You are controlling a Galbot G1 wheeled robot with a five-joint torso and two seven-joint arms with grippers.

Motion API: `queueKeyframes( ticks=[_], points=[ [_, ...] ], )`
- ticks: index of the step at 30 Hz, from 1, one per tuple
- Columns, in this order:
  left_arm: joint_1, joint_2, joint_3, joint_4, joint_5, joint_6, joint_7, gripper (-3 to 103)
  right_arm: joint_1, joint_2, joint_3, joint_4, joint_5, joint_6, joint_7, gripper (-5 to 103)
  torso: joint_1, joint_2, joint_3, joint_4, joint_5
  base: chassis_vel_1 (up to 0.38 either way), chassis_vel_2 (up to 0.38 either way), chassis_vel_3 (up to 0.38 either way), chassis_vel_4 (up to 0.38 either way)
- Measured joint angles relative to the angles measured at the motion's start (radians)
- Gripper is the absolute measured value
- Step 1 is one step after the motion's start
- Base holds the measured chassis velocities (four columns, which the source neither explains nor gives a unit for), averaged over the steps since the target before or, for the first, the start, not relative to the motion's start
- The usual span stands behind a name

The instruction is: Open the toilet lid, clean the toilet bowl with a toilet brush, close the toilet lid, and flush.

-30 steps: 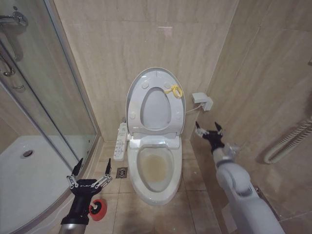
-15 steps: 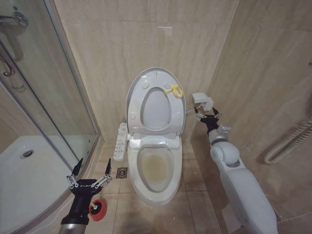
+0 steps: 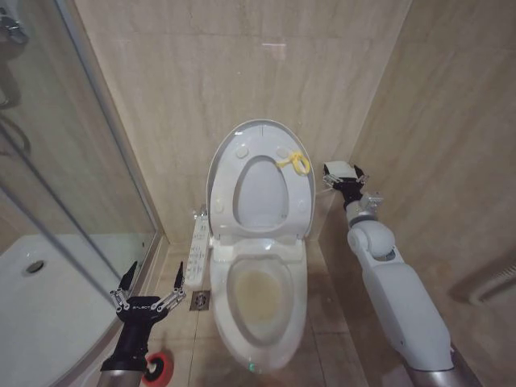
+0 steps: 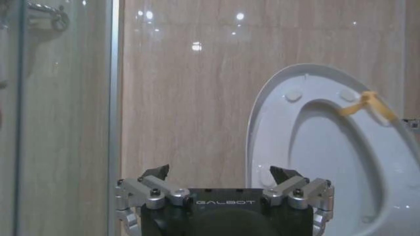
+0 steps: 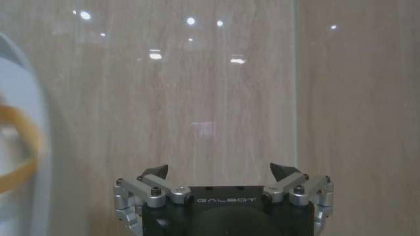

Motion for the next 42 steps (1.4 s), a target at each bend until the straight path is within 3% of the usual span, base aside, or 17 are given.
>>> queueKeyframes(
  ticks=[3,5,7,12,20,26,29,35,42],
  points=[
    [0.0,0.0,0.0,0.0,0.0,0.0,0.0,100,0.025,-0.006,-0.009,-0.019,-0.005,0.017,0.003,100,0.0,0.0,0.0,0.0012,0.0008,-0.223,0.221,0.226,-0.22],
    [0.0,0.0,0.0,0.0,0.0,0.0,0.0,100,0.047,-0.012,-0.02,-0.032,-0.004,0.02,0.009,100,0.001,0.0,0.0,-0.0003,-0.0006,-0.197,0.165,0.186,-0.158],
    [0.0,0.0,0.0,0.0,0.0,0.0,0.0,100,0.065,-0.017,-0.037,-0.044,-0.003,0.021,0.012,100,0.001,0.0,0.0,0.0007,0.0008,-0.127,0.132,0.019,-0.059],
    [0.0,0.0,0.0,0.0,0.0,0.0,0.0,100,0.087,-0.026,-0.065,-0.048,0.006,0.016,0.015,100,0.0,0.0,0.0,0.0008,0.0001,-0.033,0.033,0.01,-0.002],
    [0.0,0.0,0.0,0.0,0.0,0.0,0.0,100,0.04,-0.081,-0.102,0.077,0.09,-0.035,0.003,100,-0.001,0.0,0.0,0.0,0.0002,0.038,-0.045,-0.039,0.023],
    [0.0,0.0,0.0,0.0,0.0,0.0,0.0,100,-0.105,-0.138,-0.064,0.251,0.178,-0.073,-0.017,100,0.0,0.0,0.0,0.0007,0.0003,0.0,0.0,0.0,0.0],
    [0.0,0.0,0.0,0.0,0.0,0.0,0.0,100,-0.169,-0.154,-0.044,0.306,0.195,-0.075,-0.018,100,0.0,0.0,0.0,-0.0001,0.0002,0.0,0.0,0.0,0.0],
    [0.0,0.0,0.0,0.0,0.0,0.0,0.0,100,-0.344,-0.184,0.026,0.487,0.235,-0.111,0.032,100,0.0,0.0,0.0,0.0004,0.0002,0.0,0.0,0.0,0.0],
    [0.0,0.0,0.0,0.0,0.0,0.0,0.0,100,-0.552,-0.138,0.115,0.678,0.201,-0.129,0.099,100,0.0,0.0,0.0,0.0001,0.0,0.0,0.0,0.0,0.0]
  ],
)
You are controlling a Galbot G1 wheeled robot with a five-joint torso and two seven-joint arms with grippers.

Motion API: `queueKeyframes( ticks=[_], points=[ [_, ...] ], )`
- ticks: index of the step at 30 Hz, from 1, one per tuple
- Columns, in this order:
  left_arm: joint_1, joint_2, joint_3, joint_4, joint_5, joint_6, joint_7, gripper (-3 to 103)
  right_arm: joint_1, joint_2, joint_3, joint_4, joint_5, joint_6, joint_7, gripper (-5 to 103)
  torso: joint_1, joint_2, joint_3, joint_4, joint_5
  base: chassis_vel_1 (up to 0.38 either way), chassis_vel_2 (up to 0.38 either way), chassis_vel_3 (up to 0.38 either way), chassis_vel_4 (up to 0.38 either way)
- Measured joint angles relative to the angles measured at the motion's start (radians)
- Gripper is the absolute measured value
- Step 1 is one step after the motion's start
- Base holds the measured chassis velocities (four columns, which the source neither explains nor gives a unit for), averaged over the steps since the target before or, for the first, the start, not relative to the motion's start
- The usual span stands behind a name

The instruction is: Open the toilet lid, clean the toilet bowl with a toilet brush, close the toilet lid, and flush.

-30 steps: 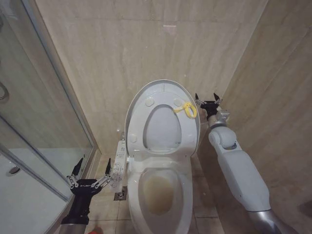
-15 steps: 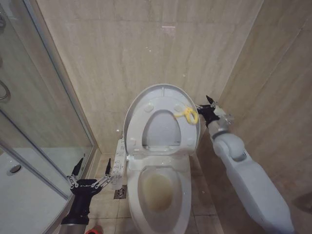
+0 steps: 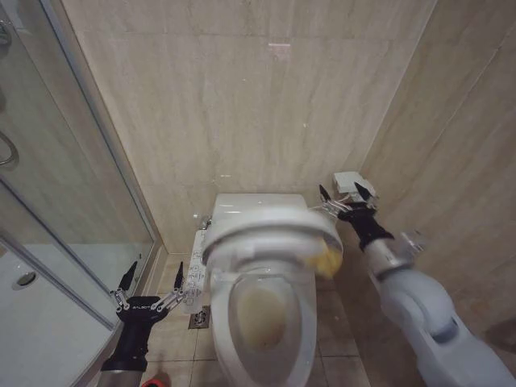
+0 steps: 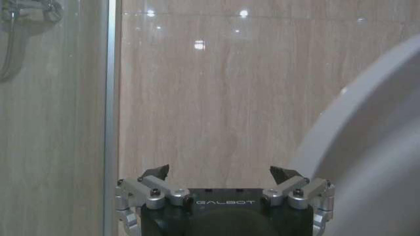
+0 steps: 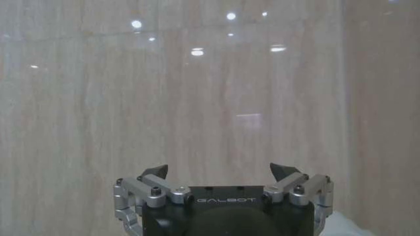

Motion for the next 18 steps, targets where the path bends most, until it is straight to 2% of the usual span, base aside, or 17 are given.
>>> queueKeyframes(
  ticks=[7,9,10,13,16,18],
  points=[
    [0.0,0.0,0.0,0.0,0.0,0.0,0.0,100,-0.184,0.111,0.045,0.089,-0.11,0.024,0.01,100,0.0,0.0,0.0,0.0,0.0003,0.0,0.0,0.0,0.0],
    [0.0,0.0,0.0,0.0,0.0,0.0,0.0,100,-0.246,0.167,0.051,0.106,-0.187,0.051,-0.004,100,0.0,0.0,0.0,0.0003,0.0,0.0,0.0,0.0,0.0],
    [0.0,0.0,0.0,0.0,0.0,0.0,0.0,100,-0.246,0.167,0.051,0.106,-0.187,0.051,-0.004,100,0.0,0.0,0.0,0.0003,0.0,0.0,0.0,0.0,0.0],
    [0.0,0.0,0.0,0.0,0.0,0.0,0.0,100,-0.331,0.233,0.056,0.128,-0.267,0.084,-0.026,100,0.0,0.0,0.0,0.0001,0.0001,0.0,0.0,0.0,0.0],
    [0.0,0.0,0.0,0.0,0.0,0.0,0.0,100,-0.365,0.257,0.056,0.137,-0.289,0.093,-0.036,100,0.0,0.0,0.0,0.0,0.0,0.0,0.0,0.0,0.0],
    [0.0,0.0,0.0,0.0,0.0,0.0,0.0,100,-0.417,0.303,0.042,0.152,-0.324,0.109,-0.051,100,0.0,0.0,0.0,0.0002,0.0002,0.0,0.0,0.0,0.0]
  ],
)
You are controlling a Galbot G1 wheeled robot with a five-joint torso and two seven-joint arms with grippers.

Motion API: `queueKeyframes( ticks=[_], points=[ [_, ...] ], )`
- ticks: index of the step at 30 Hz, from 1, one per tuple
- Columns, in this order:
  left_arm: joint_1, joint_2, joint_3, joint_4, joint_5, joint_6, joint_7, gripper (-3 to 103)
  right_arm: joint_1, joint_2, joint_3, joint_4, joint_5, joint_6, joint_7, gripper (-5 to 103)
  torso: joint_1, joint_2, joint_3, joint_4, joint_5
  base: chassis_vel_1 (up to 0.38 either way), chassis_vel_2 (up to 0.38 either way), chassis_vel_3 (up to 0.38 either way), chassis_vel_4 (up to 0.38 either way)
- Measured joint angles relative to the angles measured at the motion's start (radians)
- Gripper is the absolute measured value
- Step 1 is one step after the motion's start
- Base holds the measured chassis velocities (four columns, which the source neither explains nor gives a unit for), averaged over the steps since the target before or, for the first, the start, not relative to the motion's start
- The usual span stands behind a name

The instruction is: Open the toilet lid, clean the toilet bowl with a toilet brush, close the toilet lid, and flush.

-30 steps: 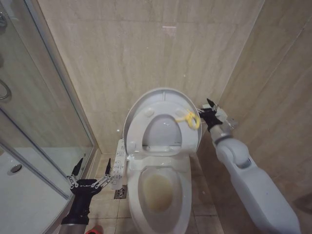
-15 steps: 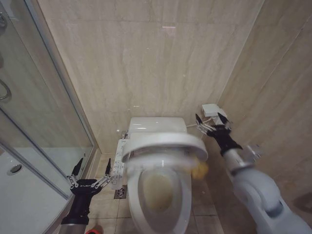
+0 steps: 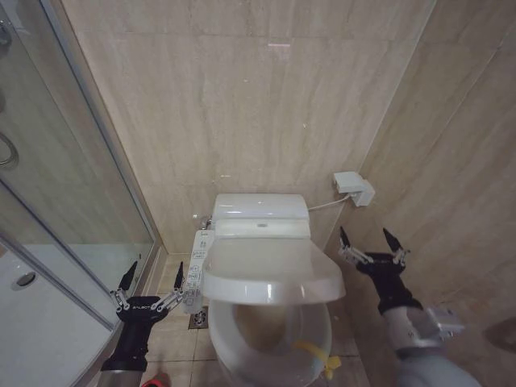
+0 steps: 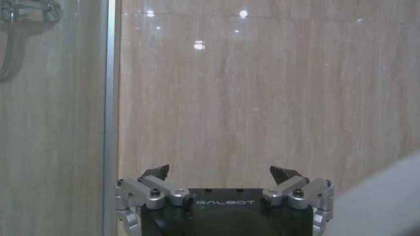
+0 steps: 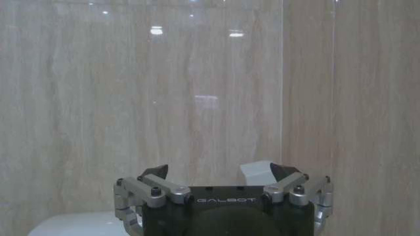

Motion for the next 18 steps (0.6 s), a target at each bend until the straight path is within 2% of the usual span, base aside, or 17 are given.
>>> queueKeyframes(
  ticks=[6,18],
  points=[
    [0.0,0.0,0.0,0.0,0.0,0.0,0.0,100,-0.052,0.05,-0.015,0.023,-0.035,0.01,-0.025,100,0.0,0.0,0.0,-0.0001,-0.0001,0.0,0.0,0.0,0.0],
    [0.0,0.0,0.0,0.0,0.0,0.0,0.0,100,-0.073,0.083,-0.008,0.029,-0.065,0.022,-0.017,100,0.0,0.0,0.0,-0.0001,0.0,0.0,0.0,0.0,0.0]
  ],
)
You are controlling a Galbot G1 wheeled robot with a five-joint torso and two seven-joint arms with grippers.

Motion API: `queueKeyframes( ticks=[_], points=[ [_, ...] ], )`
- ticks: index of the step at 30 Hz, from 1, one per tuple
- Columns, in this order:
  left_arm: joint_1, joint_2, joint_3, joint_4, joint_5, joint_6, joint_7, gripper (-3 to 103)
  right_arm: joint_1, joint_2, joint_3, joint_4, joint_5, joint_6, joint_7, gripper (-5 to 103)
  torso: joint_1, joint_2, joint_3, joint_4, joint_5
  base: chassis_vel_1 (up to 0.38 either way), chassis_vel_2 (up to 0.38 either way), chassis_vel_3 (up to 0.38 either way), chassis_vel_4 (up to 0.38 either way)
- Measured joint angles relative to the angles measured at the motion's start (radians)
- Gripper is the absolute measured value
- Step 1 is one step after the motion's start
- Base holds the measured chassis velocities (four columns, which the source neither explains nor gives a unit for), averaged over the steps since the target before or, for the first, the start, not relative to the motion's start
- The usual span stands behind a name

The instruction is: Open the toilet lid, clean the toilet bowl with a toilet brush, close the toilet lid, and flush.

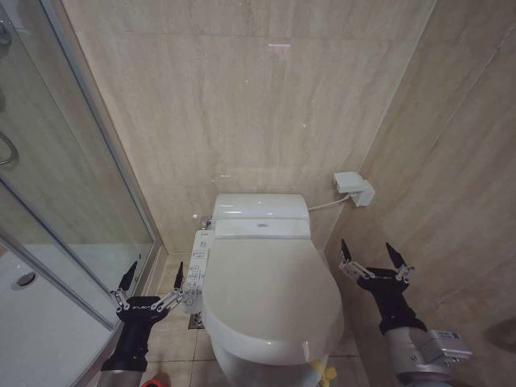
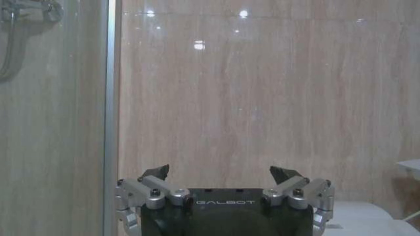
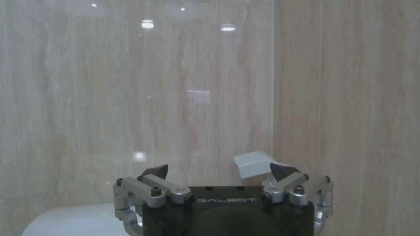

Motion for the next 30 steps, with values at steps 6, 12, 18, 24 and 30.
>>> queueKeyframes(
  ticks=[6,12,18,24,30],
  points=[
    [0.0,0.0,0.0,0.0,0.0,0.0,0.0,100,0.0,0.004,-0.002,0.0,-0.01,0.0,0.002,100,0.0,0.0,0.0,0.0,0.0,0.0,0.0,0.0,0.0],
    [0.0,0.0,0.0,0.0,0.0,0.0,0.0,100,0.001,0.004,-0.003,-0.002,-0.01,0.0,0.003,100,0.0,0.0,0.0,0.0,0.0,0.0,0.0,0.0,0.0],
    [0.0,0.0,0.0,0.0,0.0,0.0,0.0,100,0.001,0.003,-0.003,-0.002,-0.01,0.0,0.003,100,0.0,0.0,0.0,0.0,0.0,0.0,0.0,0.0,0.0],
    [0.0,0.0,0.0,0.0,0.0,0.0,0.0,100,0.002,0.003,-0.004,-0.003,-0.009,0.0,0.004,100,0.0,0.0,0.0,0.0,0.0,0.0,0.0,0.0,0.0],
    [0.0,0.0,0.0,0.0,0.0,0.0,0.0,100,0.002,0.003,-0.004,-0.003,-0.009,0.0,0.004,100,0.0,0.0,0.0,0.0,0.0,0.0,0.0,0.0,0.0]
  ],
)
